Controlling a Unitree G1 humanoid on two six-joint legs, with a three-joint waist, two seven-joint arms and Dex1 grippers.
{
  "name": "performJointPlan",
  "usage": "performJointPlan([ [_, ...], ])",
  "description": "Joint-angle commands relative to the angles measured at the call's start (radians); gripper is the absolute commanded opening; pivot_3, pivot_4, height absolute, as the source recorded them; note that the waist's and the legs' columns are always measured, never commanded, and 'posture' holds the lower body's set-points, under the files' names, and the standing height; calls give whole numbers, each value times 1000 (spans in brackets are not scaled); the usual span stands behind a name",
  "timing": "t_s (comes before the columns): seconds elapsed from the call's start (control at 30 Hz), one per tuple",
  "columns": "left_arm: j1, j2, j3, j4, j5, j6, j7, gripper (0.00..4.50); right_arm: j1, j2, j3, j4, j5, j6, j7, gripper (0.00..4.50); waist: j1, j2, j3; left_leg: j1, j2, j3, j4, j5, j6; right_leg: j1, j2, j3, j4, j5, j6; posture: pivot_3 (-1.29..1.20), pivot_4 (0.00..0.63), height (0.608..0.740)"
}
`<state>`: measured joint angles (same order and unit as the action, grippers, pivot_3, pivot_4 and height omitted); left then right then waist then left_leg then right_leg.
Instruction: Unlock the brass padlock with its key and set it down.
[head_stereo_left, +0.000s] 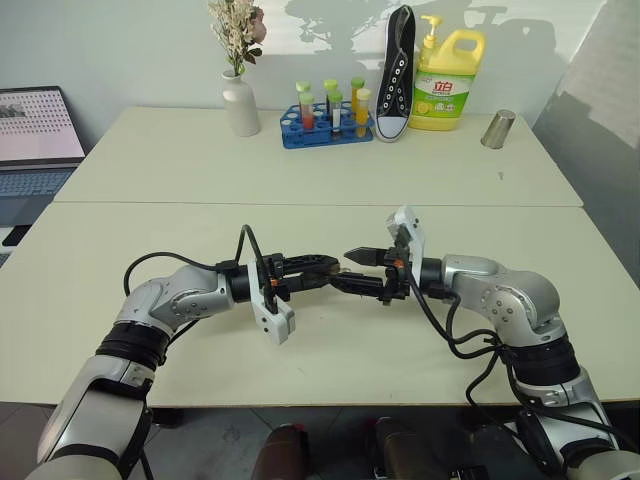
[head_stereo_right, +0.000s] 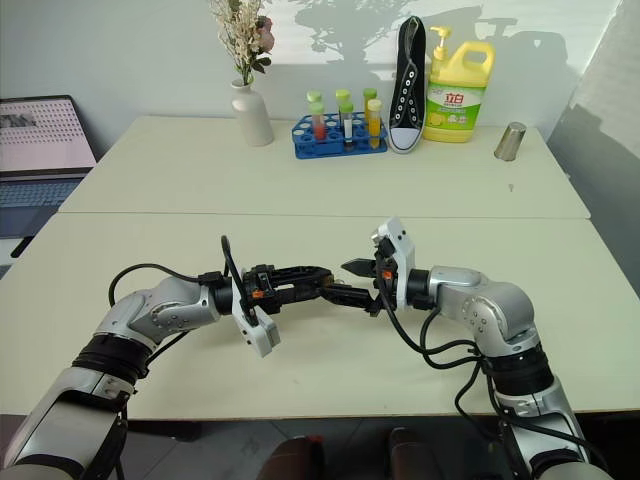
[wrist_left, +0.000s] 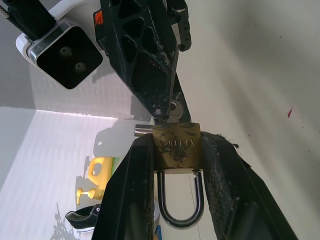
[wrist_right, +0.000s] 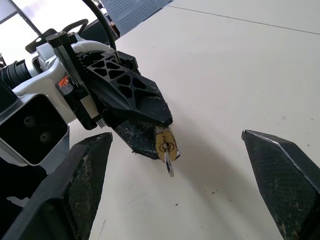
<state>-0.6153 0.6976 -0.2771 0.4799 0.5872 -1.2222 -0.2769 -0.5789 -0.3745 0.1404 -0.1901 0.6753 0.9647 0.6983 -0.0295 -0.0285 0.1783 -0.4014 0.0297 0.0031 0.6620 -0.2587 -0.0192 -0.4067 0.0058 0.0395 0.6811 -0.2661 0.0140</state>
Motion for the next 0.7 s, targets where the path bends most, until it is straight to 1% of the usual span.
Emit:
performJointPlan([
  [0.03, -19, 0, 3, -17, -34, 6, 4, 966, -27, 11, -5, -12, -4, -24, 12, 3536, 0, 0, 0, 0, 0, 0, 0, 0, 0, 0, 0, 0, 0, 0, 0, 0, 150, 740],
  [0.23, -15, -2, 1, -18, -47, 17, 2, 966, -31, 26, -12, -13, -2, -15, 8, 1339, 0, 0, 0, 0, 0, 0, 0, 0, 0, 0, 0, 0, 0, 0, 0, 0, 150, 740],
  [0.3, -12, -1, 0, -21, -46, 17, 2, 966, -29, 26, -10, -17, -1, -10, 11, 700, 0, 0, 0, 0, 0, 0, 0, 0, 0, 0, 0, 0, 0, 0, 0, 0, 150, 740],
  [0.33, -12, -1, -1, -22, -46, 18, 1, 966, -29, 26, -10, -18, -1, -8, 11, 282, 0, 0, 0, 0, 0, 0, 0, 0, 0, 0, 0, 0, 0, 0, 0, 0, 150, 740],
  [0.37, -11, -2, -1, -24, -47, 19, 1, 966, -29, 24, -5, -20, -4, -9, 15, 149, 0, 0, 0, 0, 0, 0, 0, 0, 0, 0, 0, 0, 0, 0, 0, 0, 150, 740],
  [0.6, -2, -2, -7, -24, -55, 8, -1, 966, -33, 21, -3, -14, -15, -16, 27, 156, 0, 0, 0, 0, 0, 0, 0, 0, 0, 0, 0, 0, 0, 0, 0, 0, 150, 740],
  [0.7, 0, 6, -40, -4, -128, 6, -46, 966, -36, 20, -10, -10, -17, -17, 34, 156, 0, 0, 0, 0, 0, 0, 0, 0, 0, 0, 0, 0, 0, 0, 0, 0, 150, 740],
])
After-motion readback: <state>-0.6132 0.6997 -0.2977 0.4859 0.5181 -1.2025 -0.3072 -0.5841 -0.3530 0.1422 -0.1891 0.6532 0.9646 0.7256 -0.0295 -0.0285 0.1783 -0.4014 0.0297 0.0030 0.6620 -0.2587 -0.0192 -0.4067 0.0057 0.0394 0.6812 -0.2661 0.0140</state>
